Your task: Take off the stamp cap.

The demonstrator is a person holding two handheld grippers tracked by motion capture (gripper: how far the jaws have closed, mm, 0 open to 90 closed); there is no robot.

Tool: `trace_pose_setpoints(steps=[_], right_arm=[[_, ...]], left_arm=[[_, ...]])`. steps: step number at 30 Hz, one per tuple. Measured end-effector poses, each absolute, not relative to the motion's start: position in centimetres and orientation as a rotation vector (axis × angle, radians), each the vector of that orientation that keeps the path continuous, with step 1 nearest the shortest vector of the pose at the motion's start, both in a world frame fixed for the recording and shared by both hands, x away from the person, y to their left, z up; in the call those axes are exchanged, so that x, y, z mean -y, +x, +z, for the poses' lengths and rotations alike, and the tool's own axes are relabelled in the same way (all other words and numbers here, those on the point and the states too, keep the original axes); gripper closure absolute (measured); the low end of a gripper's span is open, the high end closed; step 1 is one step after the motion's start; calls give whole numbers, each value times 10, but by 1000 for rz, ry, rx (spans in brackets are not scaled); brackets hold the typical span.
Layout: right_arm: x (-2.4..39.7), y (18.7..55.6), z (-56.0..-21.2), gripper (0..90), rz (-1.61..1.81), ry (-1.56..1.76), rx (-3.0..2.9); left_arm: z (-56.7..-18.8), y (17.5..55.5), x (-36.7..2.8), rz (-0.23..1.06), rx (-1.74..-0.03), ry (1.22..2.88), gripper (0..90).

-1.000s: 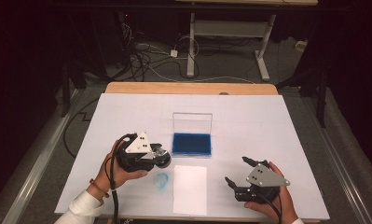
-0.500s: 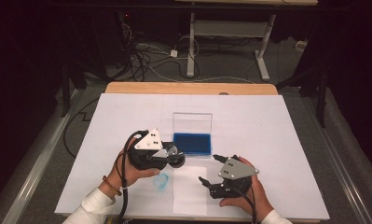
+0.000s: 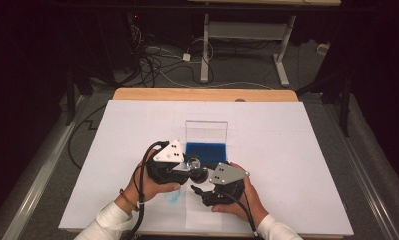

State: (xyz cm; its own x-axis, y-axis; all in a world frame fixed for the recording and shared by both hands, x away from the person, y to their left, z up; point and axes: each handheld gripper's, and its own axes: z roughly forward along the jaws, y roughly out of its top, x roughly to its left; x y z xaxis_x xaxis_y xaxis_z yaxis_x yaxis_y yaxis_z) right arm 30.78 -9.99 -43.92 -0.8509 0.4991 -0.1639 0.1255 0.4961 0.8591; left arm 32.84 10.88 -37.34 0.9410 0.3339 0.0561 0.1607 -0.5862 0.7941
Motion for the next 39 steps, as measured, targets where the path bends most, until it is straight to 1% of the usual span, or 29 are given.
trace_pose_setpoints(steps=[2, 4, 7, 13, 31, 39], right_arm=[[99, 308, -439, 258, 1306, 518, -2348], [99, 308, -440, 301, 1324, 522, -2338], [97, 309, -441, 342, 1310, 522, -2341], [97, 308, -444, 373, 1288, 521, -2338], [96, 303, -441, 387, 1205, 465, -2362], [98, 301, -439, 388, 1205, 447, -2362]], left_arm=[[-374, 328, -108, 241, -345, 2204, 548], [-374, 328, -108, 241, -345, 2205, 548], [-374, 328, -108, 236, -346, 2202, 548], [-375, 327, -107, 233, -349, 2202, 548], [-378, 327, -111, 188, -343, 2208, 549], [-378, 328, -114, 162, -351, 2185, 550]])
